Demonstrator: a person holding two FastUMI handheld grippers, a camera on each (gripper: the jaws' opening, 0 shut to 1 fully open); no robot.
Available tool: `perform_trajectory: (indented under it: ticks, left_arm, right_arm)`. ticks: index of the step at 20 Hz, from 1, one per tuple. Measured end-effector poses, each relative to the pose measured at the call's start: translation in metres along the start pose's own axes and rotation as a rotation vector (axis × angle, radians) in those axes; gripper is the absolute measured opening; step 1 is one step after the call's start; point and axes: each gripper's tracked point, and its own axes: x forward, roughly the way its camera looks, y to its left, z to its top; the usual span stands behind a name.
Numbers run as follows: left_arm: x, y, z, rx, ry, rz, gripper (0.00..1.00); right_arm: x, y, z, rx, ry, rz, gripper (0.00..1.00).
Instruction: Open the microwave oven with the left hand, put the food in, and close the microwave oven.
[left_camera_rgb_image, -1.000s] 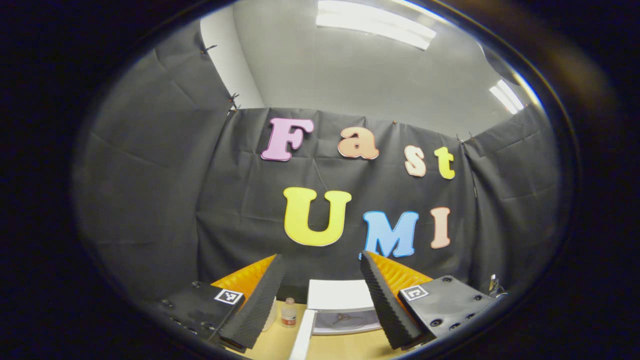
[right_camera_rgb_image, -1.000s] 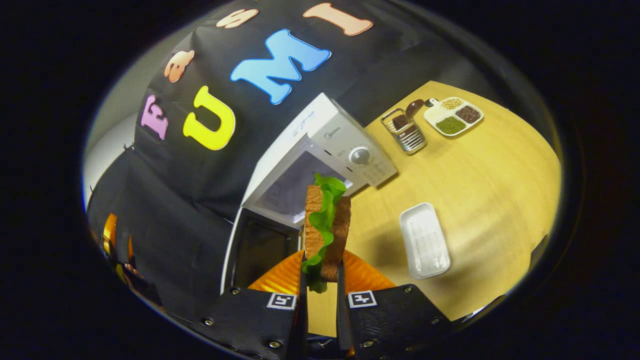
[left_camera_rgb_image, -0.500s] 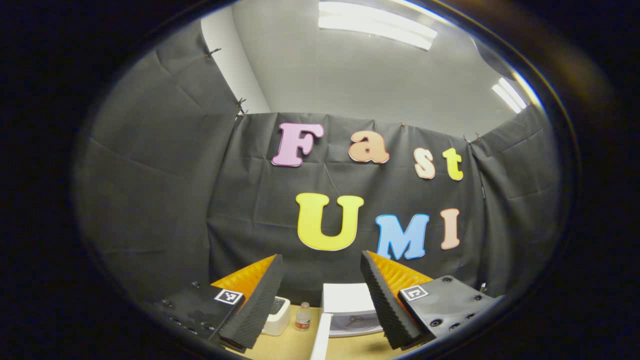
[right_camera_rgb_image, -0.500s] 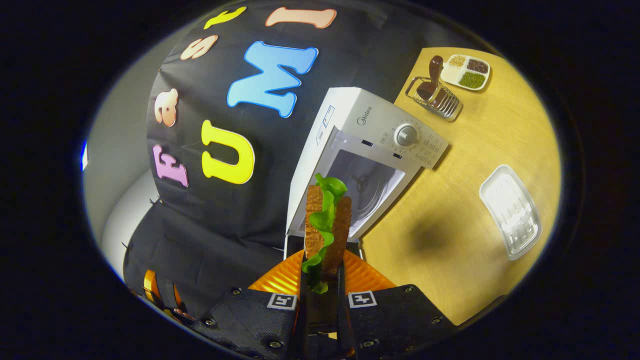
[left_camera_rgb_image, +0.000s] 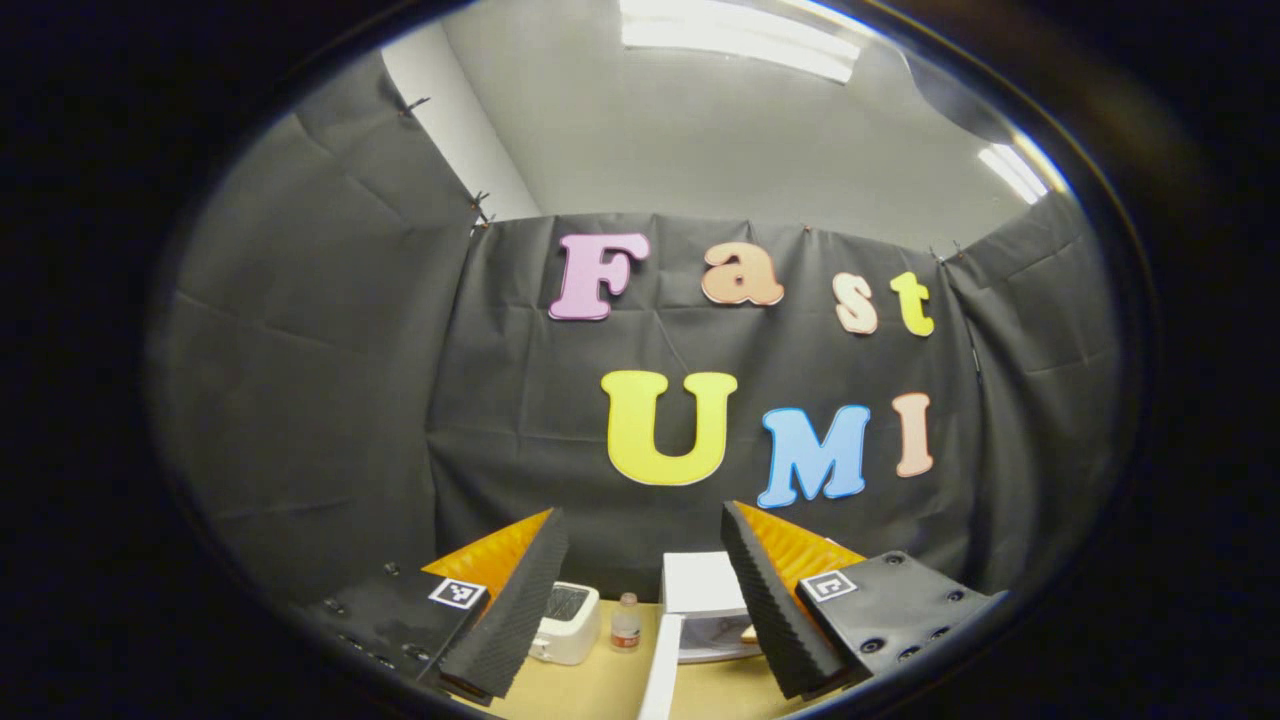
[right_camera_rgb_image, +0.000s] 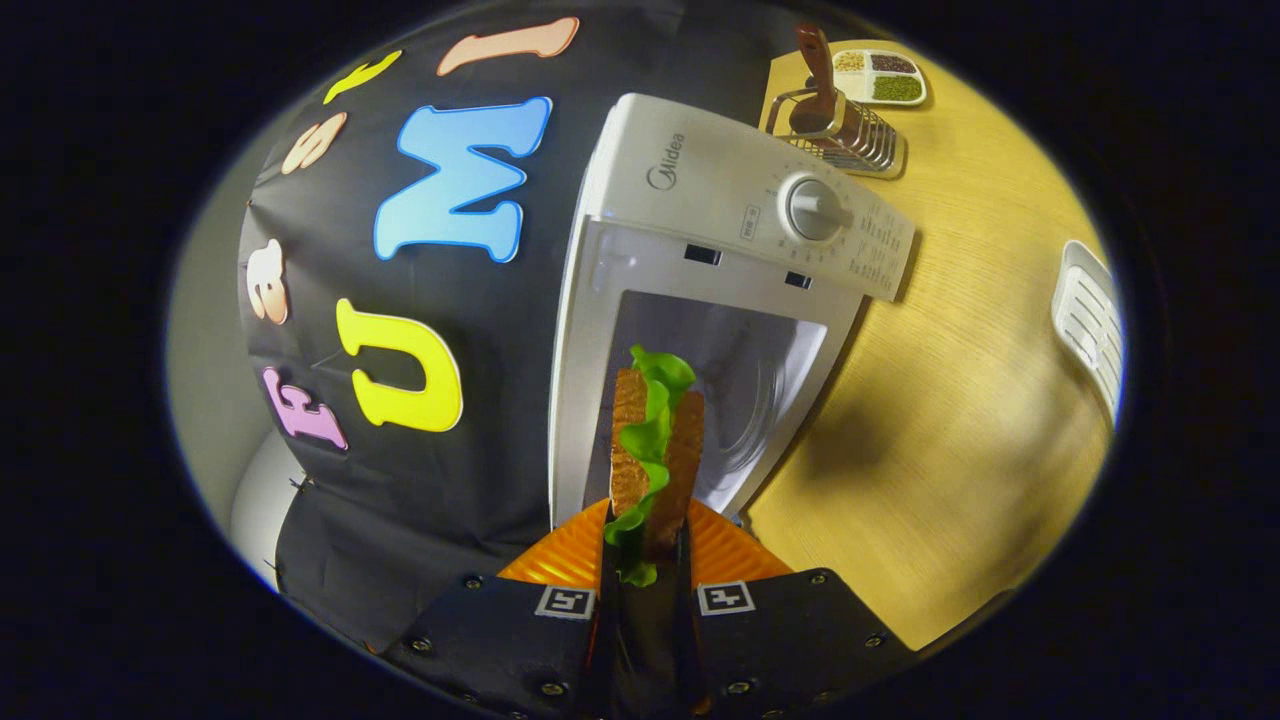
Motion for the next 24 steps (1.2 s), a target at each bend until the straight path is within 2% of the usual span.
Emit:
perform_trajectory:
  ticks: [3,8,10,13,15,16,18,22,24]
  left_arm:
    - [0.002,0.009,0.009,-0.034,-0.015,0.001,0.98]
    - [0.014,0.016,0.012,-0.019,-0.009,0.004,0.98]
    - [0.018,0.012,0.003,-0.007,0.012,-0.006,0.98]
    - [0.020,0.013,-0.008,0.013,0.044,-0.005,1.00]
    - [0.023,0.017,-0.013,0.015,0.058,0.001,0.96]
    - [0.022,0.019,-0.013,0.017,0.061,0.010,1.00]
    - [0.020,0.023,-0.015,0.021,0.064,0.028,0.98]
    - [0.021,0.021,-0.022,0.045,0.083,0.032,0.98]
    - [0.021,0.017,-0.023,0.041,0.082,0.023,1.00]
  right_arm:
    - [0.033,-0.005,0.005,-0.004,-0.072,0.007,0.23]
    - [0.084,-0.014,0.025,0.079,-0.283,0.017,0.23]
    - [0.105,-0.017,0.025,0.110,-0.328,0.005,0.23]
    - [0.134,-0.029,0.029,0.143,-0.373,-0.032,0.23]
    - [0.149,-0.038,0.033,0.164,-0.403,-0.058,0.23]
    - [0.156,-0.043,0.034,0.177,-0.410,-0.076,0.23]
    - [0.168,-0.045,0.035,0.185,-0.424,-0.065,0.23]
    - [0.178,-0.050,0.028,0.182,-0.416,-0.084,0.23]
    - [0.174,-0.057,0.024,0.177,-0.390,-0.142,0.28]
